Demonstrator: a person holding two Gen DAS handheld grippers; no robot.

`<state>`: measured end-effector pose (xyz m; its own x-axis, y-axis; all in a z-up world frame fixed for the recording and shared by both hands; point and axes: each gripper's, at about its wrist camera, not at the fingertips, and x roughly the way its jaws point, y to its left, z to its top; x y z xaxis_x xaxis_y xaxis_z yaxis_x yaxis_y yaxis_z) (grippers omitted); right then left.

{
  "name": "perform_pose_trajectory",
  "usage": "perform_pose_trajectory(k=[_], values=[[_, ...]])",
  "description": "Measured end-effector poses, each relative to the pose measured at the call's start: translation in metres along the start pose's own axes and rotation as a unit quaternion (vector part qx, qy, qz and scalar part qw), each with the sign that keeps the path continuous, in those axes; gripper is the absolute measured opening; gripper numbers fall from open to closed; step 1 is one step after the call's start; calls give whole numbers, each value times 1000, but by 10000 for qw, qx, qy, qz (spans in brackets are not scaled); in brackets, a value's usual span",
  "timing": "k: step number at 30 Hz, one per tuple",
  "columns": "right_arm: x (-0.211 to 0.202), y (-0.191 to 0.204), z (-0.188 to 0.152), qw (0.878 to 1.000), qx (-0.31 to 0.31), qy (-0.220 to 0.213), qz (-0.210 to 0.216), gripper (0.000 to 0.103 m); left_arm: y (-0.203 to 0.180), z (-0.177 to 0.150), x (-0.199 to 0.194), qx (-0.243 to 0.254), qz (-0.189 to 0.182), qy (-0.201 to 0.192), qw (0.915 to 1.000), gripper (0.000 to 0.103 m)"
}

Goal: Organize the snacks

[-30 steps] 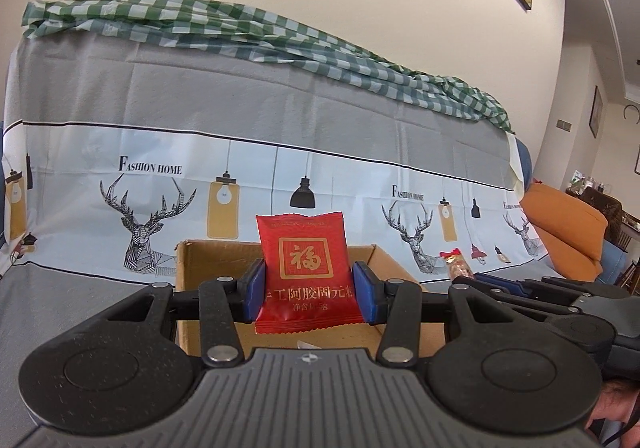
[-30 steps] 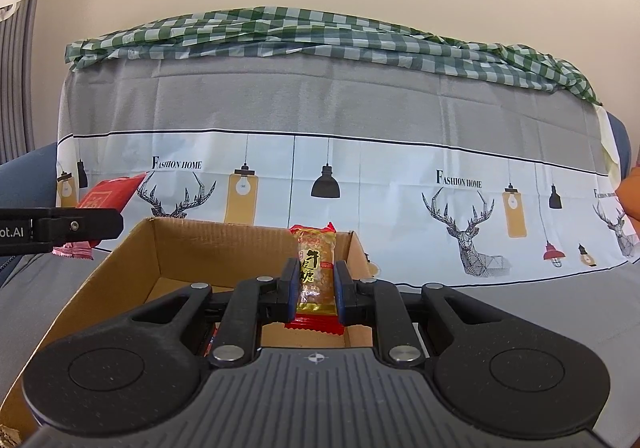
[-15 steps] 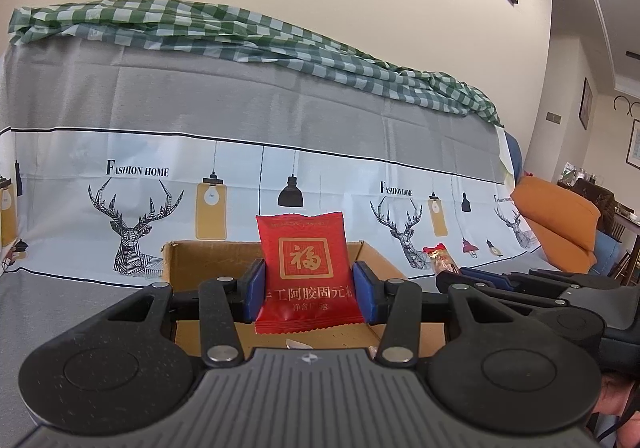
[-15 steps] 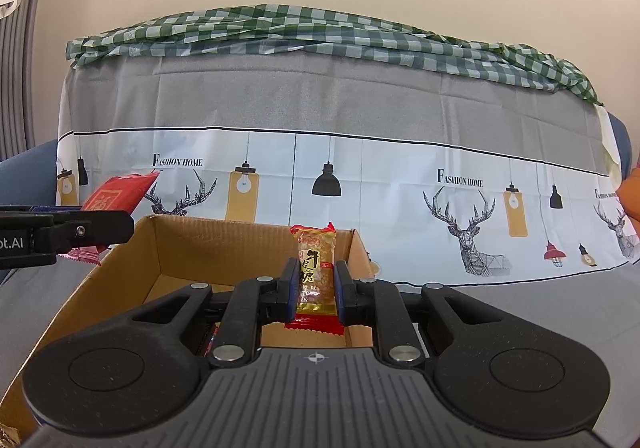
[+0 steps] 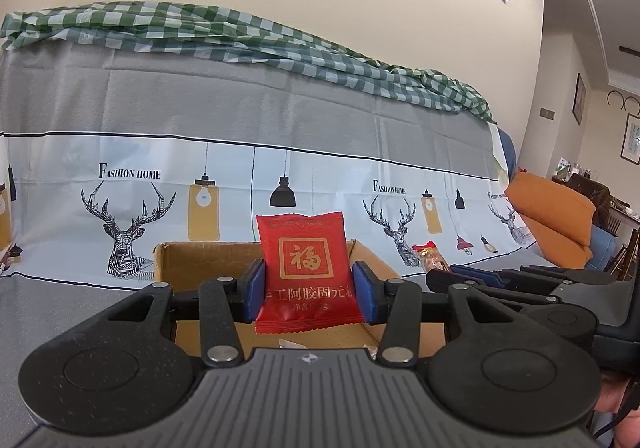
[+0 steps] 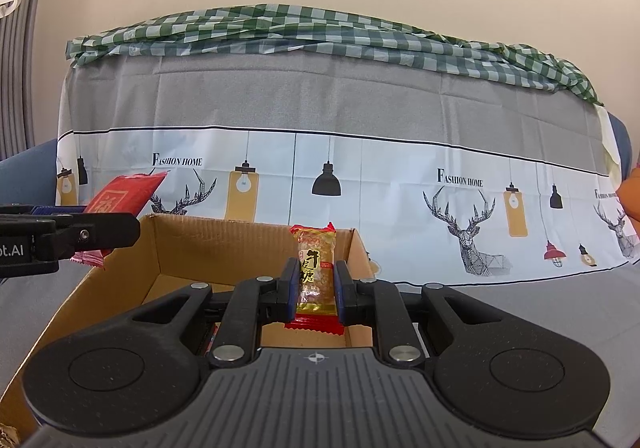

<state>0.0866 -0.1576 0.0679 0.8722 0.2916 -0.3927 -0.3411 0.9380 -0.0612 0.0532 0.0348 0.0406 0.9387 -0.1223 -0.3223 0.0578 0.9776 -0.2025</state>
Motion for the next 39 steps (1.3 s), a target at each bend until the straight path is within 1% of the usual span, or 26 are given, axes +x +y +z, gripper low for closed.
perform_pose_trajectory(k=[16, 19, 21, 22, 23, 24, 25, 26, 27, 28, 29, 30, 32, 33, 35, 37, 39], values=[[0, 0, 0, 10000, -6, -7, 4, 18, -3, 1, -1, 16, -63, -41, 10000, 51], [1, -1, 0, 10000, -12, 3, 5, 18, -3, 1, 0, 8, -205, 13, 9998, 52], [2, -1, 0, 10000, -22, 33, -19, 19, -6, 0, 1, 50, -256, 71, 9996, 68], [3, -1, 0, 10000, -18, 70, -42, 19, -7, -1, 2, 91, -224, 64, 9997, 82], [5, 0, 0, 9999, -23, 115, -73, 30, -9, -1, 1, 125, -200, 35, 9997, 84], [5, -1, 0, 9998, -13, 135, -110, 53, -10, -1, 1, 158, -185, 23, 9997, 84], [5, -1, 0, 9998, 22, 119, -146, 64, -10, -1, 0, 173, -176, 17, 9997, 85], [4, -2, 1, 9998, 62, 91, -162, 77, -11, -1, 0, 177, -159, 13, 9997, 86], [3, -3, 2, 9998, 100, 70, -162, 82, -11, -1, -1, 180, -126, 19, 9998, 86], [2, -4, 2, 9998, 133, 77, -156, 83, -11, -1, -3, 186, -89, 33, 9998, 88], [2, -4, 2, 9997, 166, 109, -144, 88, -11, -2, -6, 197, -31, 54, 9998, 93], [2, -5, 1, 9996, 214, 156, -112, 93, -11, -2, -9, 212, 41, 79, 9997, 96], [-1, -6, 0, 9993, 305, 231, -6, 97, -12, -3, -18, 278, 231, 149, 9992, 102], [-4, -5, -1, 9992, 312, 257, 38, 100, -12, -4, -23, 306, 304, 159, 9989, 102], [-12, -2, -3, 9992, 247, 297, 99, 102, -12, -6, -34, 296, 441, 251, 9983, 102], [-22, 0, -6, 9991, 198, 349, 124, 102, -12, -10, -44, 162, 580, 432, 9973, 102], [-34, 0, -11, 9985, 276, 445, 145, 102, -13, -17, -54, 3, 645, 670, 9957, 102]])
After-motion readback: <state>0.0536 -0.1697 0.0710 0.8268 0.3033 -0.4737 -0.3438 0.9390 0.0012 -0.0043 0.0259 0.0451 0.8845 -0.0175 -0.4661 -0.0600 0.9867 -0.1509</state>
